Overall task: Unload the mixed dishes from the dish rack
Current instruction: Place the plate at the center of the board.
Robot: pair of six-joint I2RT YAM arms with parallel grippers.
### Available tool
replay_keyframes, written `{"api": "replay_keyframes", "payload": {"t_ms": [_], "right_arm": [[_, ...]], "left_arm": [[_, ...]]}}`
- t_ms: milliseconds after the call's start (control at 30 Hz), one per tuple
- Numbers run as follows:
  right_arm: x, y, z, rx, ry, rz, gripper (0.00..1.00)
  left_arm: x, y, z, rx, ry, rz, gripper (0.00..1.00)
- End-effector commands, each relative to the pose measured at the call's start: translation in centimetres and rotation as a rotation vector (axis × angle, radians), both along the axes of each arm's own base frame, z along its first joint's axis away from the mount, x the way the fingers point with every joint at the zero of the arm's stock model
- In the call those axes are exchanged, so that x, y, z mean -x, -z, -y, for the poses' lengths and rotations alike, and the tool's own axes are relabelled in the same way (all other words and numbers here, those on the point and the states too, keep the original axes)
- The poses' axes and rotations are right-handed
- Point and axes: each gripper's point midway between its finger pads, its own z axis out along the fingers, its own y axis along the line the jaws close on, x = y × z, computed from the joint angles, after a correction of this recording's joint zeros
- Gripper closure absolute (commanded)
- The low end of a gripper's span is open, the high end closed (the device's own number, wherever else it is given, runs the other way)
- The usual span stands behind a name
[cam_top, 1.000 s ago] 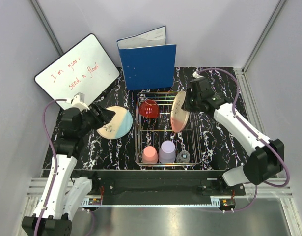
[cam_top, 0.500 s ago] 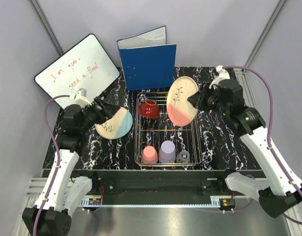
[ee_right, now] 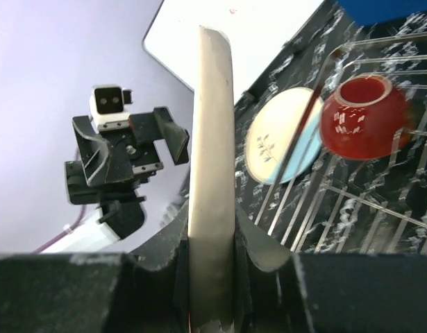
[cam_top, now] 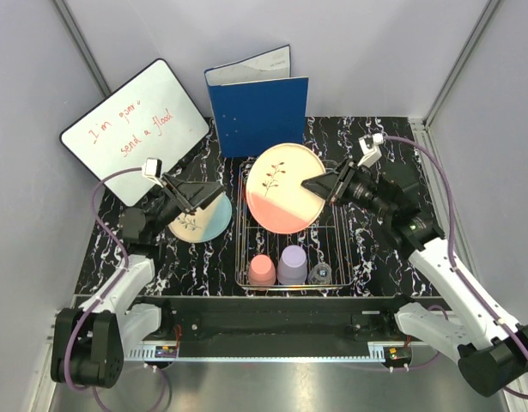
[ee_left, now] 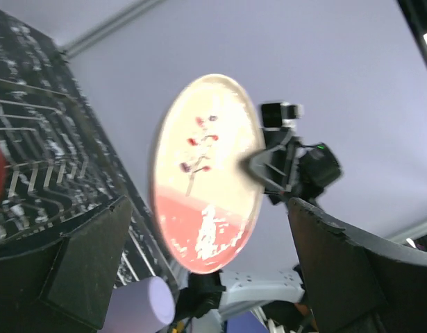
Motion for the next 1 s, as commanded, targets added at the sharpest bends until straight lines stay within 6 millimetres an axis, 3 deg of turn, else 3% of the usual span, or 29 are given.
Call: {"api": "replay_keyframes", "payload": {"t_ms": [0, 67, 300, 500, 733, 967], "right_arm": [[1.7, -8.1, -1.5, -0.277, -0.13, 0.204, 1.0], [1.7, -8.0, -1.8, -0.309, -0.149, 0.207, 1.0], [2.1, -8.9, -2.0, -0.352, -0.183, 0.246, 1.0], [2.7, -9.7, -1.6, -0.349, -0.18, 0.284, 1.0], [4.0, -11.1, -0.8, -0.299, -0.169, 0.336, 1.0], [4.4, -10.9, -1.1, -0.312, -0.197, 0.327, 1.0]], "left_arm": [[4.1, -5.1, 1.2, 0.053, 0.144, 0.234, 0.01], [4.2, -5.6, 1.9, 0.012, 0.155, 0.27, 0.01], [2.7, -3.8, 3.3, -0.123, 0.132, 0.201, 0.01], [1.9, -2.1, 3.2, -0.159, 0.103, 0.158, 0.01], [1.1, -2.2, 2.9, -0.196, 0.048, 0.158, 0.01], [0.8, -1.8, 3.3, -0.191, 0.062, 0.144, 0.01]]}}
